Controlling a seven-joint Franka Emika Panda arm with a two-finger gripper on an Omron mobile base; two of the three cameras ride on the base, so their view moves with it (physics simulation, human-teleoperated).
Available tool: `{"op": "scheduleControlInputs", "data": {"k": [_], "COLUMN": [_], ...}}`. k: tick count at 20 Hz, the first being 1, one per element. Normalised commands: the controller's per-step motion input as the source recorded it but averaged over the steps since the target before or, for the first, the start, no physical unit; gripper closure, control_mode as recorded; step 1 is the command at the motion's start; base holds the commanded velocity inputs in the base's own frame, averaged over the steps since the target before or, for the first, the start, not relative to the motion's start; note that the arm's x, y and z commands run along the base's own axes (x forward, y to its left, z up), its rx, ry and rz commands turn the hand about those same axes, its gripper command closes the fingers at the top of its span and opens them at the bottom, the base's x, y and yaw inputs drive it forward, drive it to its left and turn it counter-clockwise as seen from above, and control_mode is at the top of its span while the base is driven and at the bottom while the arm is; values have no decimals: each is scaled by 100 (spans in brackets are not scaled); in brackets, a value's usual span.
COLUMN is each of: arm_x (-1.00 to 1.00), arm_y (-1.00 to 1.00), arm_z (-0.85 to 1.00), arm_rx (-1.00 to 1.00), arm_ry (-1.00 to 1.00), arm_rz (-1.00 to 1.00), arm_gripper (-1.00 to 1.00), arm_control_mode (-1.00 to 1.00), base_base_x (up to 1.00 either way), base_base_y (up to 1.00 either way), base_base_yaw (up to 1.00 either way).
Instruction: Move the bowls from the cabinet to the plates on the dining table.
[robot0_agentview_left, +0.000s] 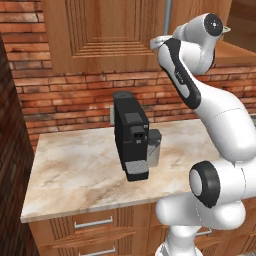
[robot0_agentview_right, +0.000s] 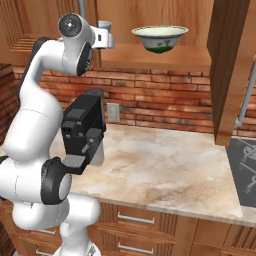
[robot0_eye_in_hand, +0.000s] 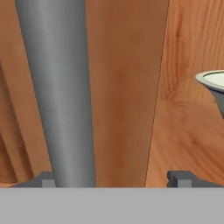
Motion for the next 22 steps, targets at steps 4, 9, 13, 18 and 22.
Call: {"op": "scheduleControlInputs", "data": {"k": [4, 9, 13, 18, 22], "arm_x": [44, 40, 3, -21, -77], "arm_y": [36, 35, 32, 36, 41], "arm_z": [0, 0, 0, 0, 0], "arm_rx": [-1, -1, 0, 1, 0], "arm_ry": [-5, -3, -4, -8, -14], "arm_rz": [0, 0, 0, 0, 0], "arm_gripper": [-100, 100, 100, 100, 100], "arm_control_mode": [-100, -100, -100, -100, -100], "base_base_x": [0, 0, 0, 0, 0], "base_base_y": [0, 0, 0, 0, 0], "base_base_yaw": [0, 0, 0, 0, 0]}}
